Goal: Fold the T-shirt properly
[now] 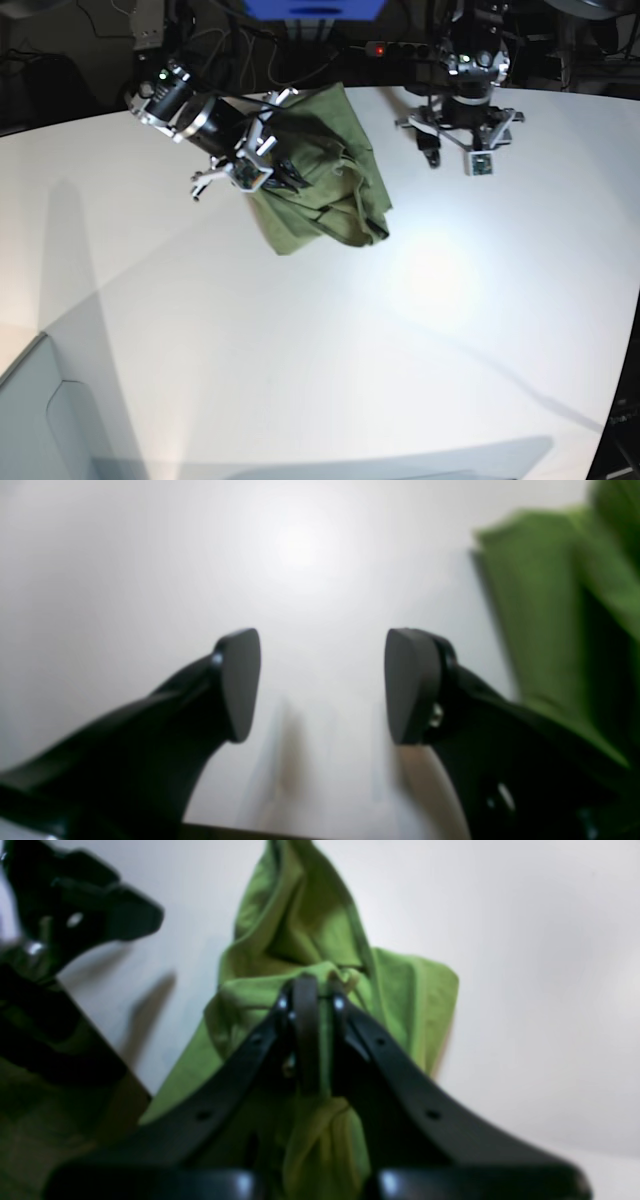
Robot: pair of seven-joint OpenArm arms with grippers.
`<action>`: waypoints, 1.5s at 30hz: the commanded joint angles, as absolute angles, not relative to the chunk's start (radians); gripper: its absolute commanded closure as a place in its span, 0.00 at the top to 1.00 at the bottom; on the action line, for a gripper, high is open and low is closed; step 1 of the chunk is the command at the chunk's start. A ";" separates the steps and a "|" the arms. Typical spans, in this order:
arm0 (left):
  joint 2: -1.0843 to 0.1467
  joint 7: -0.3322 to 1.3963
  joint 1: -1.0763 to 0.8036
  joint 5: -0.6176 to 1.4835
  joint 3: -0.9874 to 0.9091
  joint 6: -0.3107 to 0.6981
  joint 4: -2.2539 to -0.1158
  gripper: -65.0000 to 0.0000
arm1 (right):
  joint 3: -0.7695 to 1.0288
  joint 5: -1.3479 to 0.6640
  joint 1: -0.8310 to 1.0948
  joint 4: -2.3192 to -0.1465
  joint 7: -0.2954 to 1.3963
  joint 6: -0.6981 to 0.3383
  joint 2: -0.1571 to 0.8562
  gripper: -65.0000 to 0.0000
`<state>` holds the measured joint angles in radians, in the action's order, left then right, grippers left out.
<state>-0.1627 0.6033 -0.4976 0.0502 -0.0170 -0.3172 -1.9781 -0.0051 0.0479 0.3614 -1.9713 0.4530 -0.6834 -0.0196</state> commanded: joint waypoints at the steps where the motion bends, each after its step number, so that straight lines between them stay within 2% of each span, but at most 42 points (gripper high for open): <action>1: -0.168 0.584 -0.479 0.042 -0.035 -0.320 -2.000 0.58 | -0.005 0.027 0.367 -1.995 0.426 -0.698 -0.022 0.00; 7: -0.168 0.588 -0.426 0.044 -0.081 -0.320 -2.000 0.58 | -0.036 0.031 0.404 -1.991 0.427 -0.698 -0.019 0.00; 14: -0.168 0.590 -0.383 0.044 -0.134 -0.320 -2.000 0.58 | -0.257 0.031 0.390 -1.991 0.427 -0.698 0.113 0.00; 20: -0.168 0.590 -0.378 0.044 -0.197 -0.320 -2.029 0.58 | -0.317 0.033 0.354 -1.920 0.427 -0.698 0.173 0.01; 22: -0.171 0.590 -0.377 0.044 -0.206 -0.320 -2.031 0.58 | -0.317 0.033 0.354 -1.914 0.427 -0.698 0.183 0.08; 27: -0.177 0.590 -0.381 0.044 -0.209 -0.320 -2.028 0.58 | -0.317 0.031 0.357 -1.948 0.427 -0.698 0.231 0.39; 30: -0.171 0.590 -0.386 0.044 -0.222 -0.320 -2.026 0.58 | -0.306 0.030 0.354 -1.992 0.427 -0.698 0.251 0.52; 33: -0.170 0.590 -0.412 0.044 -0.219 -0.320 -2.028 0.58 | -0.211 0.027 0.352 -2.031 0.427 -0.698 0.237 0.54; 39: -0.148 0.590 -0.486 0.044 -0.214 -0.320 -2.029 0.58 | 0.027 0.031 0.349 -2.022 0.427 -0.698 0.101 0.54; 42: -0.105 0.590 -0.516 0.045 -0.197 -0.317 -2.025 0.58 | 0.062 0.033 0.328 -1.995 0.427 -0.698 0.065 0.54; 45: -0.087 0.590 -0.530 0.045 -0.101 -0.317 -2.022 0.58 | 0.062 0.033 0.317 -1.936 0.427 -0.698 0.058 0.54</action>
<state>-0.0879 0.6083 -0.5278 0.0483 -0.0940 -0.3202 -2.0060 0.0597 0.0479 0.3161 -1.9209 0.4480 -0.6830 0.0578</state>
